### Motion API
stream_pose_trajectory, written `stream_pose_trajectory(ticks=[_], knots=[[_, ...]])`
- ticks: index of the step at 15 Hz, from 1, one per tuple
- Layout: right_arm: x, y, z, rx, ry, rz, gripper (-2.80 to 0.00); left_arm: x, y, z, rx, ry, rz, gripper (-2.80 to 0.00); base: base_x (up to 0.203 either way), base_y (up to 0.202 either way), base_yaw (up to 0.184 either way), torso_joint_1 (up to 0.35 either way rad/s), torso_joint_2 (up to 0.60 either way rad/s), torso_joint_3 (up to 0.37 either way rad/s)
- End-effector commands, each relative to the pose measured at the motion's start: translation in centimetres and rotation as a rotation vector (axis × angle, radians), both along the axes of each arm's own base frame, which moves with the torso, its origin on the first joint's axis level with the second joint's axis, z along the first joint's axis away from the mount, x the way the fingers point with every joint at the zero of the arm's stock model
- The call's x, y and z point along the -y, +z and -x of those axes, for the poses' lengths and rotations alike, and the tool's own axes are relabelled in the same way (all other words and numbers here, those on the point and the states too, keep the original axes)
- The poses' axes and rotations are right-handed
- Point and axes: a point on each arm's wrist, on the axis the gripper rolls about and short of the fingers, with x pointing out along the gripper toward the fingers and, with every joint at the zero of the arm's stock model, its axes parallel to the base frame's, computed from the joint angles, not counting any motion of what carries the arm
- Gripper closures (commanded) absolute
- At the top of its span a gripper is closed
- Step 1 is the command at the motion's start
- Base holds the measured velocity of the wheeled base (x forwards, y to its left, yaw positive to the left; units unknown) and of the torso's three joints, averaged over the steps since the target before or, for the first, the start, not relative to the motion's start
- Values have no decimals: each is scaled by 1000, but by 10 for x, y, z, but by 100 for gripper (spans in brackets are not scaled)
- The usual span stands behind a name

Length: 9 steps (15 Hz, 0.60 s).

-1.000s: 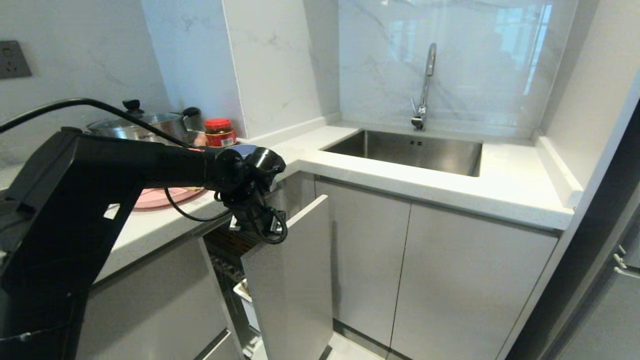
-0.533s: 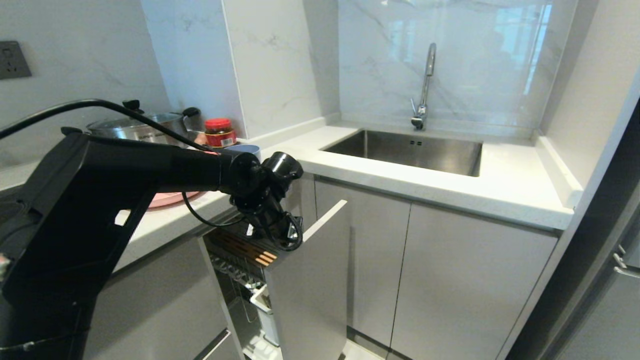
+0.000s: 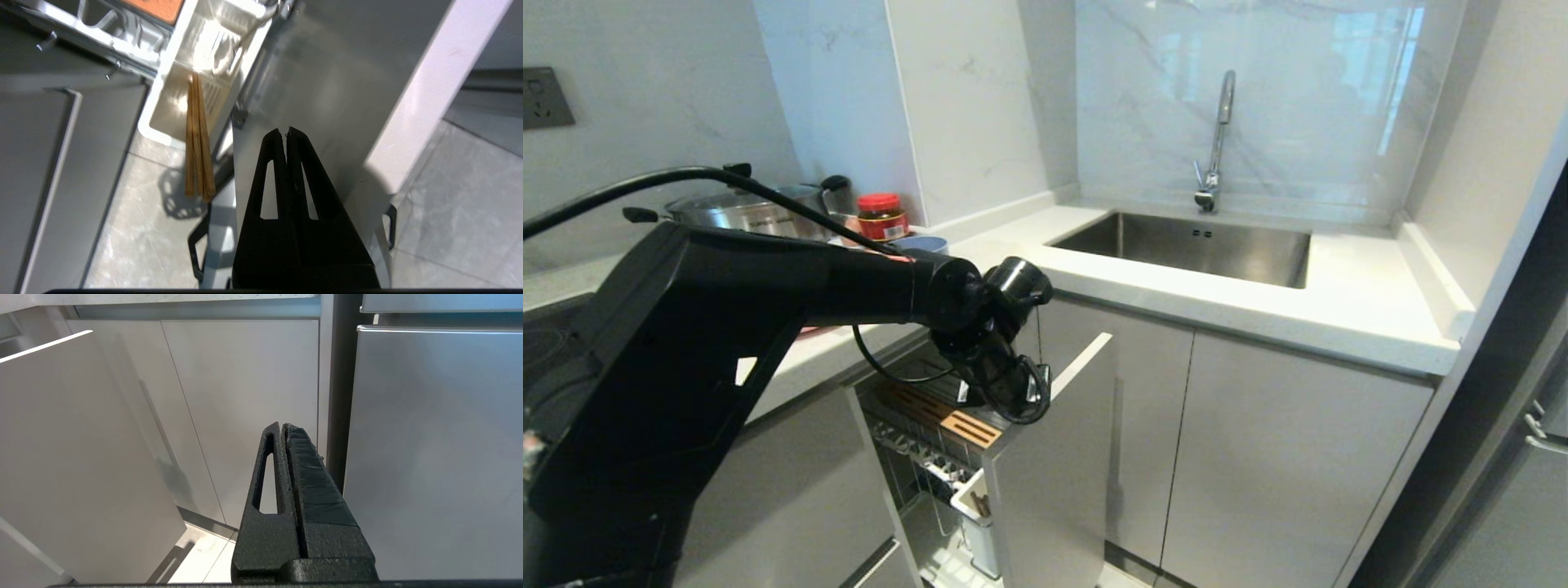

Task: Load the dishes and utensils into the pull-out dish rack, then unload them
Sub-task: Open the cupboard

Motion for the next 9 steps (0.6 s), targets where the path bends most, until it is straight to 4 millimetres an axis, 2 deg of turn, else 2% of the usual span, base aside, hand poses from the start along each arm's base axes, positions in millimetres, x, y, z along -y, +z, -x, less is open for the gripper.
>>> stream_pose_trajectory(ticks=[1,9], knots=[[0,0,0,3,0,0,0,11,-2,7,-21,-22,11,0,0,0,0,0,0,0],[0,0,0,3,0,0,0,42,-11,26,-87,-77,65,0,0,0,0,0,0,0]])
